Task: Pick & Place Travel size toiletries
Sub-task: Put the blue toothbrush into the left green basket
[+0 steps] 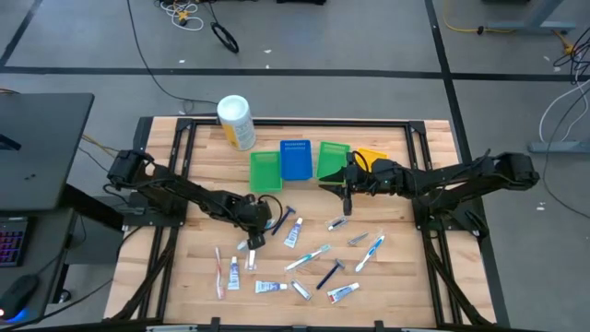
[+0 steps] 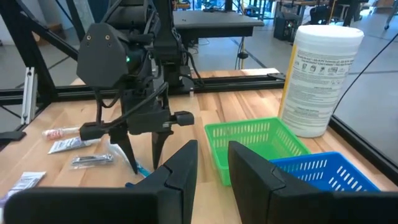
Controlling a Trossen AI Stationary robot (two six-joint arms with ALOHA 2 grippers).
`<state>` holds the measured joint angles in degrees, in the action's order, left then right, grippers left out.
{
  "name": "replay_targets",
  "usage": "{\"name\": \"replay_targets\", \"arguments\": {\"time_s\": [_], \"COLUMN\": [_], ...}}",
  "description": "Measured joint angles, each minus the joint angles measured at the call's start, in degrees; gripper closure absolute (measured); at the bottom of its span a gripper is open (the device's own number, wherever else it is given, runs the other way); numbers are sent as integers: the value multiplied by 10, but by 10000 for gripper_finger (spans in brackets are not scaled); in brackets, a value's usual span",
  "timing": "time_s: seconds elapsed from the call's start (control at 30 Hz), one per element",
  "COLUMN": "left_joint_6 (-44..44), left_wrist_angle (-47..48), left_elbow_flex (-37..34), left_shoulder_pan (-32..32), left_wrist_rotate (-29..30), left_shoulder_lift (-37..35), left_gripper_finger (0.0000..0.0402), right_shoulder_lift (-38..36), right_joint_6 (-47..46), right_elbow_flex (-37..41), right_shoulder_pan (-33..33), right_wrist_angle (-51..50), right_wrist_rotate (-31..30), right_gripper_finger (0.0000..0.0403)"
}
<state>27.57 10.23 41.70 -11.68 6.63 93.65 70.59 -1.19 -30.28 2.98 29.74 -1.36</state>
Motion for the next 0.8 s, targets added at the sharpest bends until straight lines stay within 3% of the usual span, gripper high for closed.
{"name": "replay_targets", "arguments": {"time_s": [0.37,0.6,0.8], "left_joint_6": [6,34,59], "left_wrist_angle": [3,7,26], "left_elbow_flex": [-1,-2,-3], "left_shoulder_pan": [0,0,11], "left_wrist_rotate": [11,14,43], "left_shoulder_lift": [-1,-12,-79], "left_gripper_finger": [372,374,359], "right_shoulder_lift": [0,0,0], "right_joint_6": [0,1,1], "right_elbow_flex": [0,0,0], "right_shoulder_pan": [0,0,0], "right_wrist_angle": [-1,0,-1], "right_wrist_rotate": [0,0,0], "right_gripper_finger": [304,304,304]}}
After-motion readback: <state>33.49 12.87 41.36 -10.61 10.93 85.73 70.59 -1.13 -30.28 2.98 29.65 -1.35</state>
